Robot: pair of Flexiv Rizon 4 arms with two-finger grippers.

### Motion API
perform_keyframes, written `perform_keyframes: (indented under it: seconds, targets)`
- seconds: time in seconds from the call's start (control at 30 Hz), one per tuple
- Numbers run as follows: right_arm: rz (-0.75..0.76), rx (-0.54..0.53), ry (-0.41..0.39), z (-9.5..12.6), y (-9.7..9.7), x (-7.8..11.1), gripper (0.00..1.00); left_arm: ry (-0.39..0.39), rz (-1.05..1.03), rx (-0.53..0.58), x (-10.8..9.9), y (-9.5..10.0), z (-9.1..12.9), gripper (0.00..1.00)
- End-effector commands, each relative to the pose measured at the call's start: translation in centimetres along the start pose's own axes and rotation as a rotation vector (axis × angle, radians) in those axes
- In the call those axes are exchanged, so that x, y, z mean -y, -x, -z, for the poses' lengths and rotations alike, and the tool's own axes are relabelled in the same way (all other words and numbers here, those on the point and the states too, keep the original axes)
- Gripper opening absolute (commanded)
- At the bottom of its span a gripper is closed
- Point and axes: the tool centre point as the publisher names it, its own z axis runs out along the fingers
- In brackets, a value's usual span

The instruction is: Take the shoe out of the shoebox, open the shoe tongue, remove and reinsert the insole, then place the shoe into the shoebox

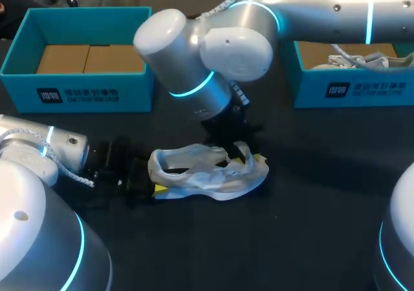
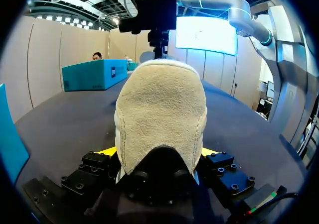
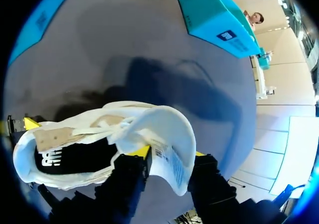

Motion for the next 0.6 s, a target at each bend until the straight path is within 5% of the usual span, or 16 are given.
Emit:
perform_keyframes:
  seconds: [0.03,0.27,0.37,0.6]
  targets:
    - [-0.385,-0.054,0.005,-1.0,0.9,0.6,0.46,0.004,0.0,0.001,-0.4,0.4,-0.1,0.0]
    - [-0.406,-0.068,-0.008,-1.7,1.1,0.3,0.65,0.004,0.0,0.001,-0.4,0.4,-0.1,0.0]
    - [-0.411,-0.069,-0.015,-2.1,1.4,-0.2,0.86,0.004,0.0,0.001,-0.4,0.4,-0.1,0.0]
    - [-0.395,-0.062,0.008,-0.6,1.6,-1.1,0.93,0.004,0.0,0.001,-0.4,0.4,-0.1,0.0]
